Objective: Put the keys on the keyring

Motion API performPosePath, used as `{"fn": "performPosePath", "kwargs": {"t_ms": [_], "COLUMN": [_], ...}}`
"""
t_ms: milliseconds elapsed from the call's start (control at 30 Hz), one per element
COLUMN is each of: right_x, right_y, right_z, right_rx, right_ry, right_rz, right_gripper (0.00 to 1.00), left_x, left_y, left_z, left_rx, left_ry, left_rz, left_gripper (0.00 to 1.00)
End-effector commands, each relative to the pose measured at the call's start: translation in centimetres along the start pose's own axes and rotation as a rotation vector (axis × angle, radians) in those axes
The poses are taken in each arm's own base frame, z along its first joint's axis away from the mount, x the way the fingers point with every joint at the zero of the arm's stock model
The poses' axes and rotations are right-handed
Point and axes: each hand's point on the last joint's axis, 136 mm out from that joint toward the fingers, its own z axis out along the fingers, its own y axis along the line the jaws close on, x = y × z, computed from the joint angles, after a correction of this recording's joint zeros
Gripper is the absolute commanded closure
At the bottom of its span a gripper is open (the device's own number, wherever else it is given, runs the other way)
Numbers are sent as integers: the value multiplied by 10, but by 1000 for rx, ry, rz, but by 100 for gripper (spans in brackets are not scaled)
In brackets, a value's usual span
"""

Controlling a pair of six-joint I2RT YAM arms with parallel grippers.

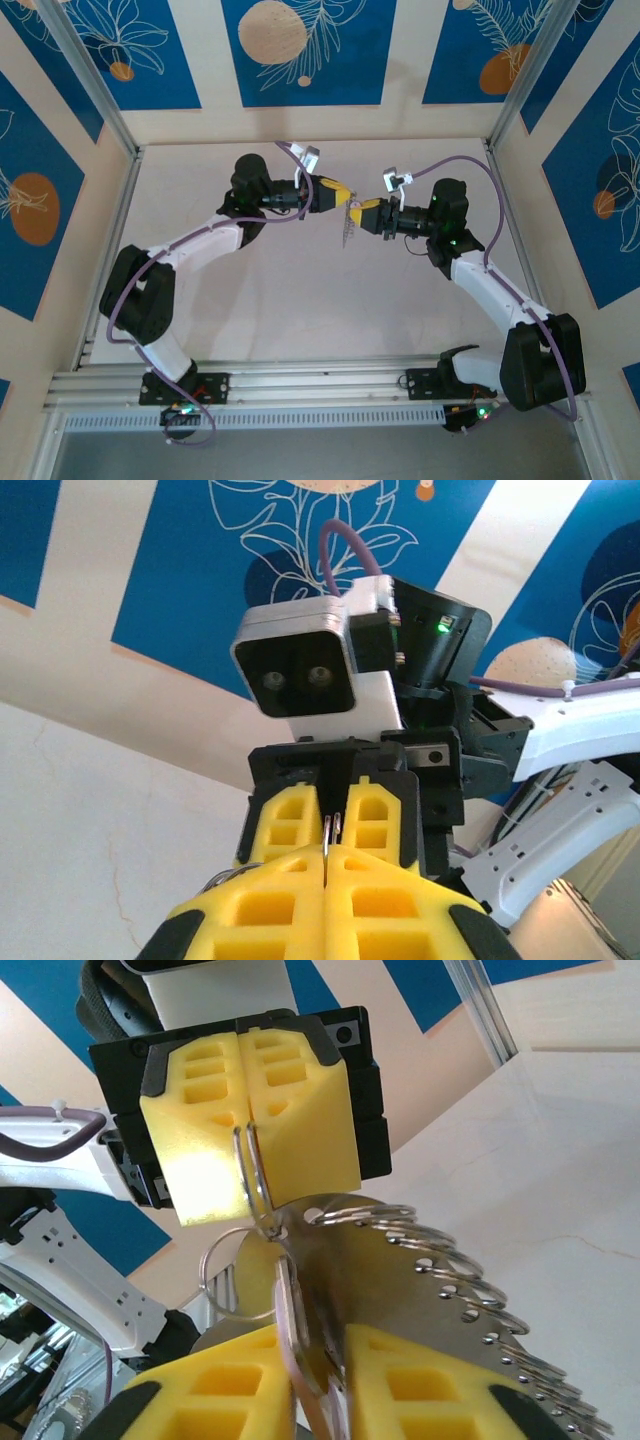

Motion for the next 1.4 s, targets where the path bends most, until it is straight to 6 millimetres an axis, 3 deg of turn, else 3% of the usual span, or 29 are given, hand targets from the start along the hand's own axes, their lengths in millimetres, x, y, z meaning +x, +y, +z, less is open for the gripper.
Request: {"fn": "performPosePath", "kwargs": {"t_ms": [0, 100, 400, 633, 667, 733, 833, 1100, 1367], "right_x": [-3, -2, 6, 12, 12, 12, 8, -12, -50], "right_y": [8, 12, 23, 18, 17, 15, 14, 42, 45], "right_z": [-3, -1, 20, 25, 24, 19, 7, -28, -30], "right_rx": [-4, -11, -52, -35, -27, -15, 10, 0, 28], "right_ry": [-4, 4, 53, 79, 79, 76, 55, -17, -121], "right_rz": [-28, -32, -39, -27, -23, -16, -17, -87, -112], "right_gripper": [90, 100, 100, 100, 96, 79, 65, 63, 63], "left_x": [-19, -22, -25, -24, -24, -25, -26, -34, -35], "left_y": [-19, -19, -22, -21, -21, -21, -20, -25, -30], "left_z": [-2, -3, -5, -6, -6, -7, -8, -12, -10], "left_rx": [3, -4, -17, -25, -26, -30, -39, -28, -10], "left_ry": [-59, -71, -97, -110, -114, -123, -138, -202, -226], "left_rz": [99, 106, 115, 115, 116, 117, 118, 117, 111], "left_gripper": [100, 100, 100, 100, 100, 100, 100, 100, 100]}}
